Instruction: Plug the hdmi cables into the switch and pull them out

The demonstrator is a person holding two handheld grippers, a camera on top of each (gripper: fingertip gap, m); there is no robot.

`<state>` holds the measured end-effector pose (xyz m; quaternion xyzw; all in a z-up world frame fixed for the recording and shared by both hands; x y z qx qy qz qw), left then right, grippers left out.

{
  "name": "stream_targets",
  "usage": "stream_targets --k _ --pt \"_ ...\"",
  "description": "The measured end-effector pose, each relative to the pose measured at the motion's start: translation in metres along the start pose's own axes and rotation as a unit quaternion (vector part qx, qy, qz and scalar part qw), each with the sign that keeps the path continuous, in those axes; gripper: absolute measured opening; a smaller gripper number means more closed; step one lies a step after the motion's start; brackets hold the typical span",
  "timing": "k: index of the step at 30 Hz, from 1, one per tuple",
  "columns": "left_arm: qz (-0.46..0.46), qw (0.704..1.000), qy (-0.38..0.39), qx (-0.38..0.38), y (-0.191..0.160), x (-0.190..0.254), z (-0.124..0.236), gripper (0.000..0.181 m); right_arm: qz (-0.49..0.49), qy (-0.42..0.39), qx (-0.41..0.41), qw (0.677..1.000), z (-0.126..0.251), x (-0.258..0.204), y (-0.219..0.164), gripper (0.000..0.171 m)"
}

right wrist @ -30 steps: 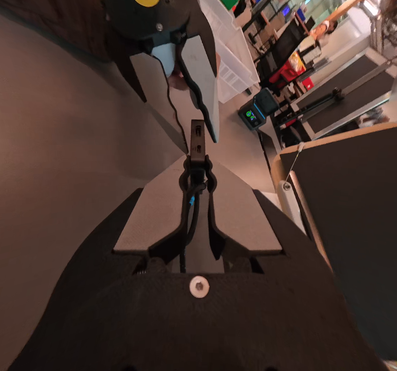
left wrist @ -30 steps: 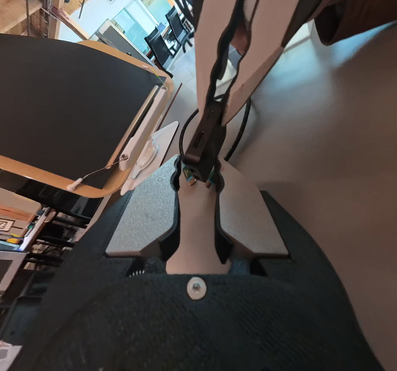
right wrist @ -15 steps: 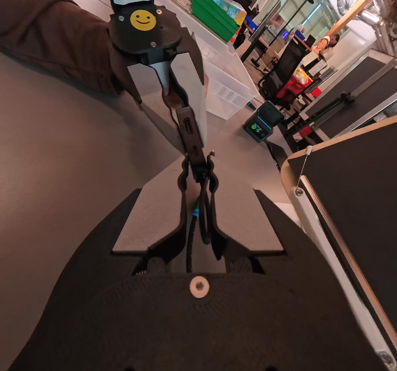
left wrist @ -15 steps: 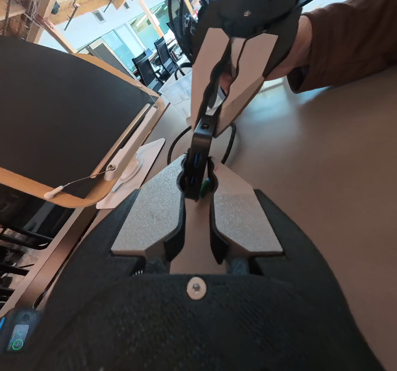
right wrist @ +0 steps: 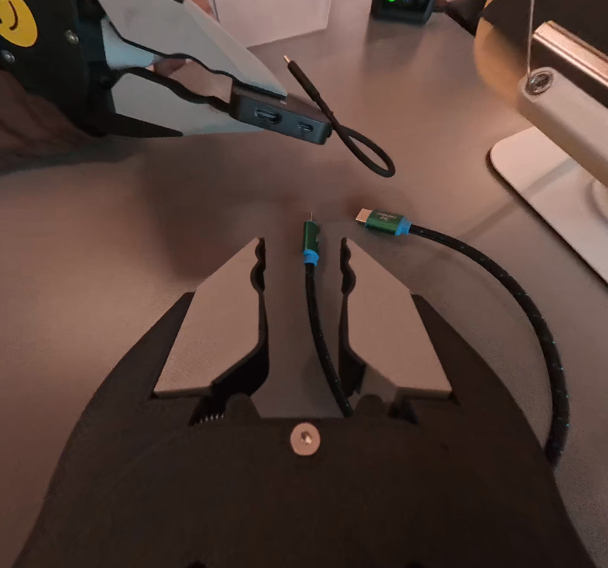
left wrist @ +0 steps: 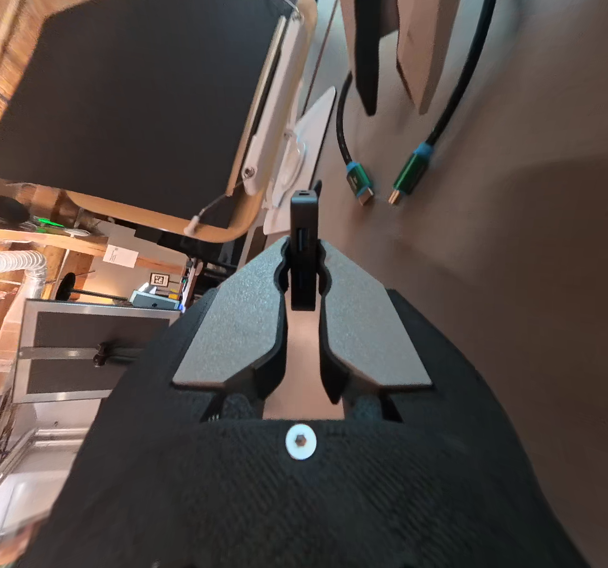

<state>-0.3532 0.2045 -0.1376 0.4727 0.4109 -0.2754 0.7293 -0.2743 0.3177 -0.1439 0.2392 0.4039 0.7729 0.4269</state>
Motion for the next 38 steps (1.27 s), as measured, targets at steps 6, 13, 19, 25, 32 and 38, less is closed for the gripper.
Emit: stream_targets --k 6,13,19,25,32,38 --pt "-0.004 0.999 -0.025 -0.033 -0.011 0.006 -0.007 0.011 0.074 -0.051 -0.062 0.994 -0.018 -0.002 -0.014 0.033" --pt "-0.029 0.998 -0.025 -0.047 -0.014 0.009 -0.009 0.012 0.181 -0.113 -0.092 0.973 -0.031 0.001 -0.017 0.008" --pt "-0.064 0.996 -0.01 -0.065 -0.016 0.01 -0.012 0.011 0.363 -0.224 -0.071 0.901 -0.023 -0.005 0.0 0.008" --pt "-0.065 0.996 -0.013 -0.064 -0.014 0.01 -0.011 0.011 0.523 -0.327 -0.11 0.78 -0.026 -0.014 -0.001 0.008" --pt "-0.082 0.993 -0.018 -0.082 -0.007 0.013 -0.013 0.011 0.519 -0.395 -0.132 0.746 -0.031 -0.014 0.01 0.009" --pt "-0.047 0.995 -0.047 -0.08 -0.003 0.018 -0.013 0.011 0.542 -0.406 -0.138 0.723 -0.035 -0.016 0.009 0.008"
Point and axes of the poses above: each gripper's, where its closed fingertips meet, z back along the fingers, y out of its top, x = y × z across the jaws, the point moved 5 cm from there along z, back along the fingers
